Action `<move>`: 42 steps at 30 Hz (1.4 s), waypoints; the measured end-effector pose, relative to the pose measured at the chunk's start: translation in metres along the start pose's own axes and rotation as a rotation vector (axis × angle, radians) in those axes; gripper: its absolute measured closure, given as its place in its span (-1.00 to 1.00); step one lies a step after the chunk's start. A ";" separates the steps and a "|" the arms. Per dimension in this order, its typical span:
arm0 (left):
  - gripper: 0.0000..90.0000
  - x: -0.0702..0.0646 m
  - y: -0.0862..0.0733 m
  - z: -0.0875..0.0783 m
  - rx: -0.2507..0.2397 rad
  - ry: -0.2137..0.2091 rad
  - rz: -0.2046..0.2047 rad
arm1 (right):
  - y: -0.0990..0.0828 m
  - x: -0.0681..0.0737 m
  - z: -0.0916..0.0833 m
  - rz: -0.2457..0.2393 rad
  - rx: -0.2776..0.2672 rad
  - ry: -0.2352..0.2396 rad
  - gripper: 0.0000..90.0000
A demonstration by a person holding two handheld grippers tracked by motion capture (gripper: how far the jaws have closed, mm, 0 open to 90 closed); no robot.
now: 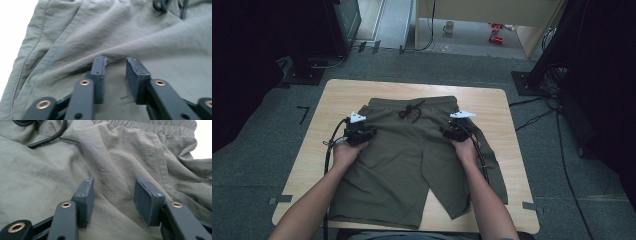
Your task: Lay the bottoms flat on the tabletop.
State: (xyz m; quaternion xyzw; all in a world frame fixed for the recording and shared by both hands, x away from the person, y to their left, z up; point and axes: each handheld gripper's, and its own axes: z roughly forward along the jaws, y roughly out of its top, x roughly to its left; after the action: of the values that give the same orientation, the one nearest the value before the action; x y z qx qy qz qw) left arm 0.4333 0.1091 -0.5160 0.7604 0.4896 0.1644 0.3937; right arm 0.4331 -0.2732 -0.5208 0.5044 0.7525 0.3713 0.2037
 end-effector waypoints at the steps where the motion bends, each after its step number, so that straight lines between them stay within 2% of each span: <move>1: 0.61 0.001 0.003 0.003 -0.001 -0.002 -0.008 | 0.001 -0.001 0.002 -0.002 0.000 -0.009 0.12; 8: 0.61 0.008 0.026 0.025 0.026 0.029 0.017 | 0.013 -0.009 0.015 0.033 -0.005 -0.055 0.10; 10: 0.52 0.011 0.032 0.031 0.024 0.028 0.014 | 0.017 -0.013 0.019 0.044 -0.002 -0.064 0.07; 11: 0.44 0.012 0.035 0.032 0.040 0.034 0.016 | 0.018 -0.015 0.020 0.050 -0.004 -0.066 0.06; 13: 0.40 0.012 0.038 0.029 0.051 0.042 0.010 | 0.018 -0.017 0.017 0.067 0.001 -0.049 0.12; 14: 0.41 0.012 0.039 0.024 0.035 0.029 0.018 | 0.020 -0.019 0.013 0.078 0.005 -0.043 0.15; 17: 0.37 0.010 0.038 0.010 0.026 0.021 0.055 | 0.022 -0.024 -0.010 0.095 -0.012 -0.007 0.14; 20: 0.32 0.009 0.032 -0.008 0.010 0.017 0.067 | 0.017 -0.021 -0.034 0.054 -0.047 -0.008 0.19; 24: 0.29 0.002 0.018 -0.026 0.001 0.000 0.058 | 0.002 -0.008 -0.067 -0.020 -0.056 0.008 0.28; 30: 0.28 -0.016 -0.012 -0.042 0.023 -0.048 0.081 | -0.037 0.005 -0.089 -0.101 -0.026 0.010 0.26; 32: 0.26 -0.021 -0.022 -0.045 0.030 -0.061 0.092 | -0.049 0.007 -0.091 -0.100 -0.002 0.021 0.25; 36: 0.24 -0.028 -0.029 -0.047 0.065 -0.059 0.112 | -0.072 0.004 -0.093 -0.092 0.044 0.013 0.24; 38: 0.22 -0.029 -0.032 -0.048 0.065 -0.062 0.111 | -0.079 0.002 -0.096 -0.064 0.025 0.024 0.22; 39: 0.21 -0.031 -0.033 -0.050 0.068 -0.062 0.117 | -0.082 0.003 -0.098 -0.062 0.017 0.025 0.19; 40: 0.20 -0.032 -0.035 -0.051 0.074 -0.063 0.128 | -0.086 0.006 -0.101 -0.081 0.011 0.021 0.16; 42: 0.18 -0.035 -0.039 -0.053 0.076 -0.062 0.146 | -0.092 0.011 -0.106 -0.062 0.006 0.028 0.06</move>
State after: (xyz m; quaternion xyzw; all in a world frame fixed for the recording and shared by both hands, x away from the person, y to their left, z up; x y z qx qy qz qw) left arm 0.3592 0.1098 -0.5067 0.8133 0.4263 0.1505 0.3662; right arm 0.3006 -0.3200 -0.5222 0.4760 0.7716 0.3698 0.2031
